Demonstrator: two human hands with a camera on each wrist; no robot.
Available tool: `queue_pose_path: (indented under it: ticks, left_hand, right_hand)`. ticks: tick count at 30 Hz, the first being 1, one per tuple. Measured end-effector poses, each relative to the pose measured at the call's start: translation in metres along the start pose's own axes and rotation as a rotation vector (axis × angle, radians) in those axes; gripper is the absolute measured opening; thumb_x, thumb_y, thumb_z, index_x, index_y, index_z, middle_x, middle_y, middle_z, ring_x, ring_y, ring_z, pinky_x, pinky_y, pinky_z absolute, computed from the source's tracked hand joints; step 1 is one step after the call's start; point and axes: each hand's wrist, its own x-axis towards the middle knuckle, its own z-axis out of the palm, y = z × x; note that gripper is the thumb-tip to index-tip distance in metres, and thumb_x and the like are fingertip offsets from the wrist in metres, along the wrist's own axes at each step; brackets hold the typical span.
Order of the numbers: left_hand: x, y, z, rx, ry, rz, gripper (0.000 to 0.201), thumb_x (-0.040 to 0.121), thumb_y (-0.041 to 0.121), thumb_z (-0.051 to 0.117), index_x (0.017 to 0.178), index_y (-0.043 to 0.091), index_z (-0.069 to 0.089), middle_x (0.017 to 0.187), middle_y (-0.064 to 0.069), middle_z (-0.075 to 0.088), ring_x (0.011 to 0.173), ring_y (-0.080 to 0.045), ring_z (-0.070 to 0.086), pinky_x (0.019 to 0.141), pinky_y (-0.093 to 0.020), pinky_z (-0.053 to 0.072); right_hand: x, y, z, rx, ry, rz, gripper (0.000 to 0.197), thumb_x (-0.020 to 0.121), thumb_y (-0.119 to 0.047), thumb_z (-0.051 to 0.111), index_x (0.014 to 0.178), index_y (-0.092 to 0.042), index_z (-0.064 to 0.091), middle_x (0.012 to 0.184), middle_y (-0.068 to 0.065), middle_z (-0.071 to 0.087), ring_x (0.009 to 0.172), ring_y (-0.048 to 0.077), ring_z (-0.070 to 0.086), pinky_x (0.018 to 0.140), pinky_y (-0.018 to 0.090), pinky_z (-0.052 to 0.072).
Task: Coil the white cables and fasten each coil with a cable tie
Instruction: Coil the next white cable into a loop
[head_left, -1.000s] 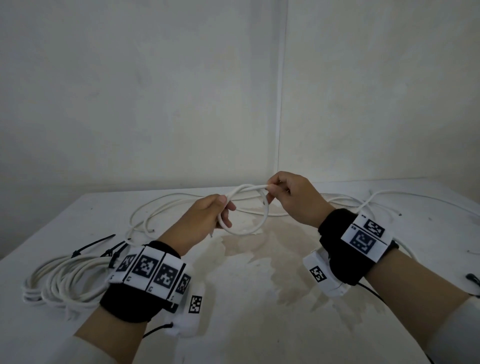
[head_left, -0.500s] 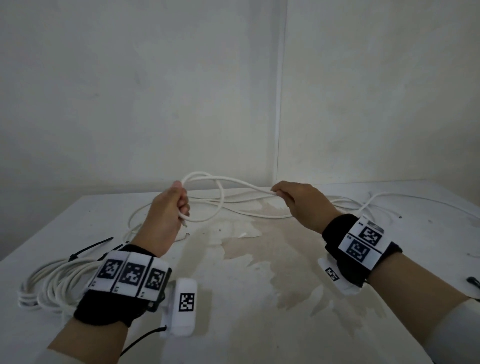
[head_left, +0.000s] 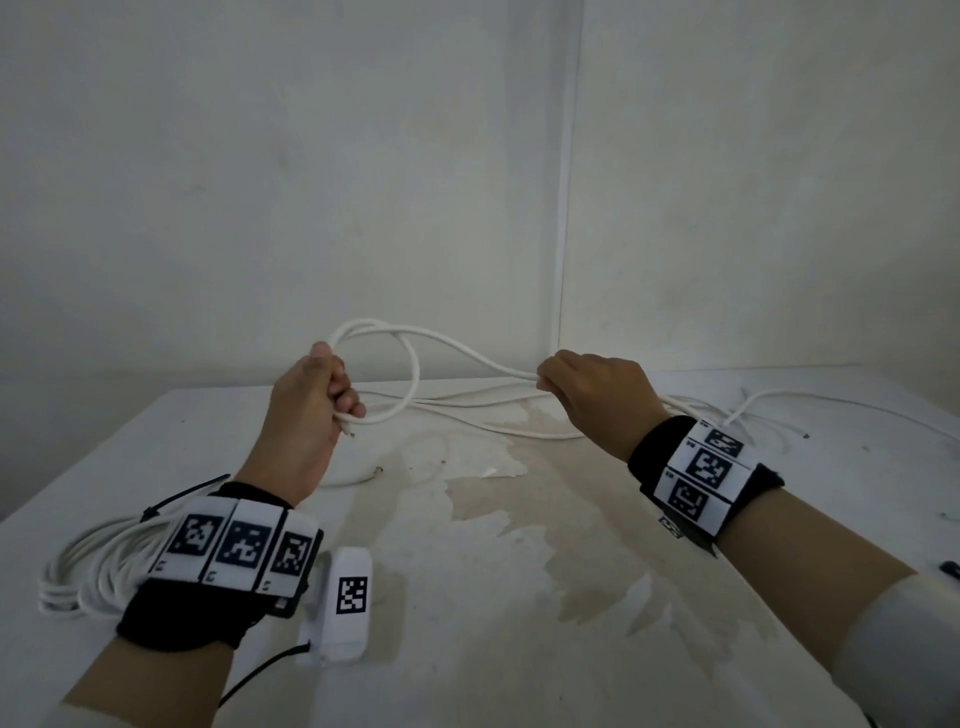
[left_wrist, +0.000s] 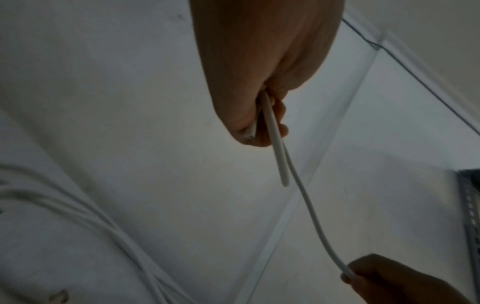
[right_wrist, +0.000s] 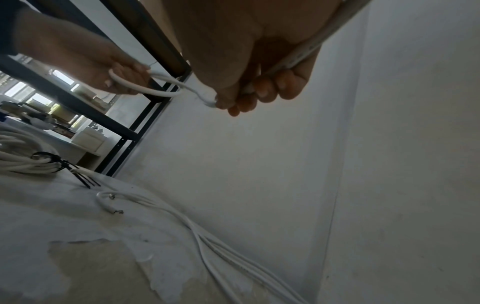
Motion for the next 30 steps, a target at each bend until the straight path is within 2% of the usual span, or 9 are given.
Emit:
queue_pose_path:
  ticks: [2,5,7,10,14,18,22,26,30]
  left_hand:
    - [-0.003,0.004,0.005,0.085,-0.029,0.04,0.037,0.101,0.021,0.03,0.065,0.015,0.036,0.041,0.012,0.032,0.036,-0.003,0.029,0.042,-0.015,0.033]
    - [-0.004,0.007,0.008,0.215,-0.058,0.074,0.036,0.1,0.019,0.033,0.064,0.015,0.037,0.049,0.007,0.03,0.039,-0.003,0.028,0.044,-0.018,0.029]
    - [-0.006,0.006,0.011,0.314,-0.086,0.091,0.036,0.1,0.022,0.035,0.065,0.014,0.039,0.051,0.007,0.03,0.041,-0.003,0.029,0.042,-0.016,0.029]
    - [-0.011,0.002,0.022,0.417,-0.146,0.093,0.036,0.1,0.021,0.035,0.065,0.014,0.039,0.048,0.011,0.031,0.043,-0.004,0.028,0.043,-0.017,0.027]
    - [-0.018,-0.007,0.034,0.521,-0.201,0.08,0.035,0.1,0.02,0.034,0.065,0.015,0.039,0.055,0.004,0.033,0.047,-0.009,0.031,0.049,-0.022,0.028]
    - [-0.029,-0.016,0.039,0.616,-0.285,0.05,0.037,0.1,0.022,0.034,0.065,0.014,0.045,0.058,0.003,0.046,0.05,-0.004,0.044,0.048,-0.012,0.035]
    - [-0.041,-0.017,0.048,0.661,-0.372,0.014,0.038,0.097,0.009,0.031,0.065,0.015,0.05,0.058,0.001,0.052,0.041,-0.001,0.049,0.041,-0.011,0.034]
    - [-0.045,-0.017,0.054,0.599,-0.432,-0.122,0.036,0.093,0.008,0.032,0.059,0.013,0.039,0.045,0.002,0.037,0.036,-0.009,0.029,0.041,-0.02,0.022]
    - [-0.042,-0.012,0.05,0.516,-0.401,-0.239,0.036,0.097,0.02,0.034,0.063,0.011,0.042,0.05,0.0,0.038,0.034,-0.008,0.023,0.037,-0.016,0.018]
  right_hand:
    - [0.001,-0.002,0.001,-0.043,-0.028,-0.012,0.018,0.078,-0.01,0.066,0.062,-0.011,0.058,0.05,0.0,0.052,0.032,0.019,0.043,0.039,0.018,0.017]
    - [-0.003,-0.015,0.003,-0.072,-0.053,-0.139,0.018,0.075,-0.009,0.053,0.06,-0.013,0.062,0.052,0.001,0.055,0.034,0.018,0.049,0.037,0.018,0.021]
    - [-0.006,-0.03,0.003,-0.073,-0.082,-0.258,0.011,0.069,-0.013,0.063,0.058,-0.014,0.063,0.053,0.002,0.055,0.035,0.018,0.05,0.035,0.019,0.027]
    - [-0.007,-0.057,0.004,-0.063,-0.114,-0.408,0.016,0.055,-0.013,0.076,0.057,-0.015,0.061,0.055,0.001,0.054,0.037,0.016,0.047,0.038,0.021,0.022]
    - [-0.001,-0.075,-0.001,0.029,-0.012,-0.49,0.005,0.068,-0.009,0.064,0.067,-0.013,0.063,0.065,0.001,0.056,0.041,0.015,0.044,0.04,0.022,0.022]
    - [0.011,-0.079,-0.011,0.325,0.059,-0.379,0.018,0.077,-0.022,0.057,0.068,-0.007,0.058,0.067,0.005,0.06,0.04,0.02,0.05,0.037,0.017,0.024]
    - [0.013,-0.076,-0.017,0.573,0.004,-0.103,0.033,0.067,-0.038,0.062,0.063,-0.007,0.053,0.067,0.005,0.056,0.043,0.022,0.052,0.042,0.022,0.033]
    - [0.014,-0.065,-0.018,0.727,-0.06,0.019,0.028,0.07,-0.03,0.067,0.068,-0.006,0.052,0.071,0.002,0.047,0.055,0.02,0.045,0.051,0.028,0.034]
    - [0.019,-0.045,-0.019,0.741,0.005,-0.008,0.031,0.081,-0.032,0.056,0.076,-0.002,0.061,0.072,0.009,0.059,0.059,0.017,0.048,0.053,0.031,0.043]
